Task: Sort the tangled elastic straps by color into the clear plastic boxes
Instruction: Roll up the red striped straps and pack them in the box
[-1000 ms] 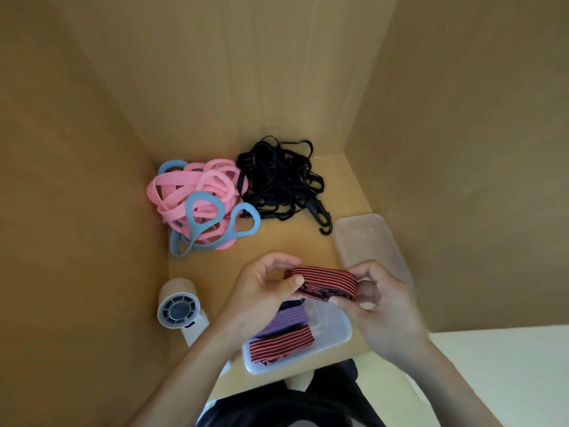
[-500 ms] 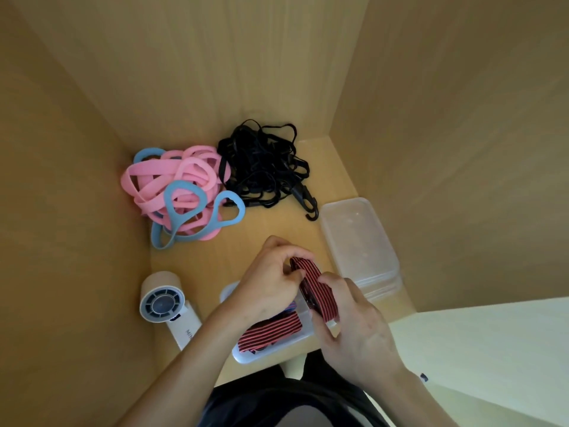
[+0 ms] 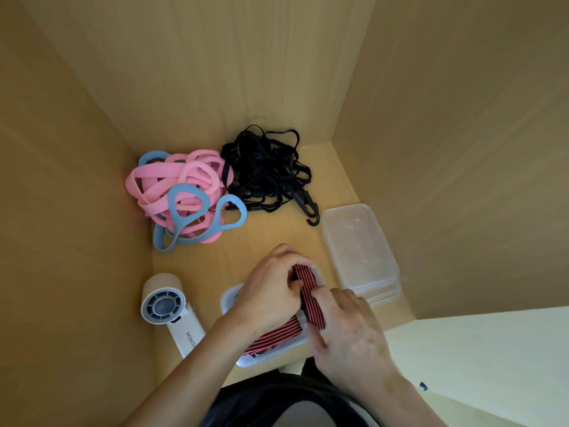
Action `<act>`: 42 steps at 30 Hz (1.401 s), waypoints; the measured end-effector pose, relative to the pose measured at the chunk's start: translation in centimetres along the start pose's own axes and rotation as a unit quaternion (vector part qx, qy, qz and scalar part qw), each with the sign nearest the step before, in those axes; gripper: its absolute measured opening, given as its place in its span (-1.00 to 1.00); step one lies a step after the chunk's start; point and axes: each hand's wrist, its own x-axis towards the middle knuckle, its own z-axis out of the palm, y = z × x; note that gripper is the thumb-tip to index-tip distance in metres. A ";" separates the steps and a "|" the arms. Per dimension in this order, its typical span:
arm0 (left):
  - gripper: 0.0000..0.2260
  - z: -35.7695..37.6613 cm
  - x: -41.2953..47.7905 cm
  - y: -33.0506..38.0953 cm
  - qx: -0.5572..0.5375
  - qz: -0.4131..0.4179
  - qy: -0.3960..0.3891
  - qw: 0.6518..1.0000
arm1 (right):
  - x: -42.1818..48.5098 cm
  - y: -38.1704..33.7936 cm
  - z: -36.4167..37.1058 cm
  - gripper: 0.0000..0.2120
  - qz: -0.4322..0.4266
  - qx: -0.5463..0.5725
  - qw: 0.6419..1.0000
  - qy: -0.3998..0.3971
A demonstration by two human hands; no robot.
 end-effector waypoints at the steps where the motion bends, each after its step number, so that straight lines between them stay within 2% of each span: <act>1: -0.64 0.0 0.0 0.0 0.002 -0.002 0.009 1.000 | 0.0 -0.1 0.0 -0.75 0.005 0.001 1.000 0.002; 5: -0.67 0.1 -0.4 0.1 0.029 -0.006 0.040 0.999 | -0.1 -0.8 0.4 -0.73 0.032 0.020 0.999 0.008; 9: -0.73 -0.1 -0.8 0.4 0.151 0.027 0.079 0.985 | -0.2 -0.8 0.7 -0.75 0.045 0.027 0.999 0.008; 11: -0.74 -0.4 -0.7 0.3 0.183 0.043 0.072 0.980 | -0.1 -0.7 0.6 -0.72 0.048 0.022 0.999 0.004; 19: -0.76 -0.5 -0.6 0.2 0.223 0.090 0.035 0.970 | 0.8 -0.2 0.5 -0.61 0.043 0.007 0.998 -0.045; 24: -0.73 -0.5 -1.1 0.0 0.243 0.118 0.034 0.962 | 1.4 0.0 0.7 -0.63 0.042 0.026 0.997 -0.064; 29: -0.75 -0.6 -0.7 0.0 0.249 0.128 0.029 0.960 | 2.2 1.0 0.2 -0.65 0.055 0.071 0.992 -0.091; 35: -0.79 -0.4 -0.3 -0.4 0.263 0.116 -0.008 0.958 | 3.4 0.8 -0.2 -0.58 0.057 0.066 0.988 -0.130; 42: -0.72 -1.2 -0.1 -0.3 0.238 0.111 -0.030 0.964 | 3.8 0.7 -0.9 -0.57 0.038 0.049 0.989 -0.134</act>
